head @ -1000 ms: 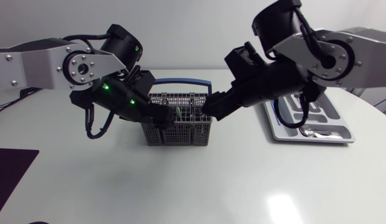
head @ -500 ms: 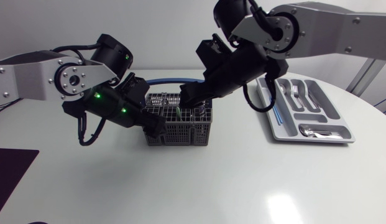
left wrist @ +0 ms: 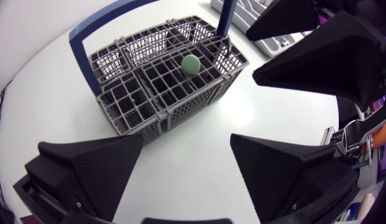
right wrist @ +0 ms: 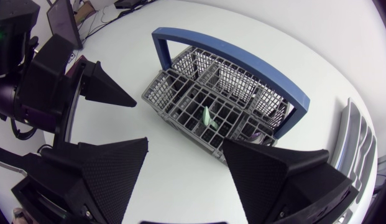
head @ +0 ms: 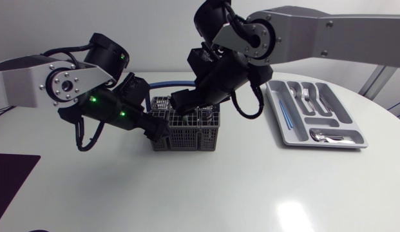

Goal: Unload the cutlery basket into the drawer organizer.

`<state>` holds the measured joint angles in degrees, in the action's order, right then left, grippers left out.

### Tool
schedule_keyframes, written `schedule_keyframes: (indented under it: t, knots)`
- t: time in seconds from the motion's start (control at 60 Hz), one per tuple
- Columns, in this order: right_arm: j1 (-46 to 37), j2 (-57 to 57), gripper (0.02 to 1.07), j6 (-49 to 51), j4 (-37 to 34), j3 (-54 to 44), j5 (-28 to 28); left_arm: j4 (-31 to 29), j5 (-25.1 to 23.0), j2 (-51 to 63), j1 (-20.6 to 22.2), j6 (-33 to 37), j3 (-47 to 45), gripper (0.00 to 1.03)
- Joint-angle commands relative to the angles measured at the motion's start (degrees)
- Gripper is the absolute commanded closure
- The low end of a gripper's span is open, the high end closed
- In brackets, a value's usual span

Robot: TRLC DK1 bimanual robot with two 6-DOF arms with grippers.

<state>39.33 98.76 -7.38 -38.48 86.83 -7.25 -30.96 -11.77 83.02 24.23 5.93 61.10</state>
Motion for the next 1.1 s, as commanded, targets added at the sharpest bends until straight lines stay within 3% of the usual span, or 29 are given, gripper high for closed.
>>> schedule_keyframes:
  t: [0.0, 0.283, 0.417, 0.6, 0.7, 1.083]
  knots:
    - [0.31, 2.31, 0.2, -2.38, -1.16, 2.29, 0.74, 0.37, -0.62, -0.76, -1.11, 2.59, -1.77, 0.05]
    - [1.01, 5.39, 0.21, -4.58, -2.57, 5.46, 1.36, 0.64, -1.24, -1.11, -2.7, 5.76, -3.18, 0.05]
    - [1.36, 6.62, 0.31, -6.16, -2.48, 6.16, 3.73, 1.25, -1.68, -1.11, -3.13, 6.19, -3.8, 0.05]
    - [1.98, 9.17, 0.31, -7.04, -2.3, 7.39, 5.05, 2.48, -2.56, -1.11, -3.49, 6.46, -4.5, 0.05]
    - [2.06, 10.05, 0.4, -7.74, -1.25, 7.3, 5.75, 2.57, -2.82, -1.11, -4.1, 6.9, -4.68, 0.05]
    - [2.42, 13.21, 0.47, -8.53, 3.32, 6.86, 8.48, 3.1, -4.4, -2.87, -5.33, 7.78, -7.05, 0.05]
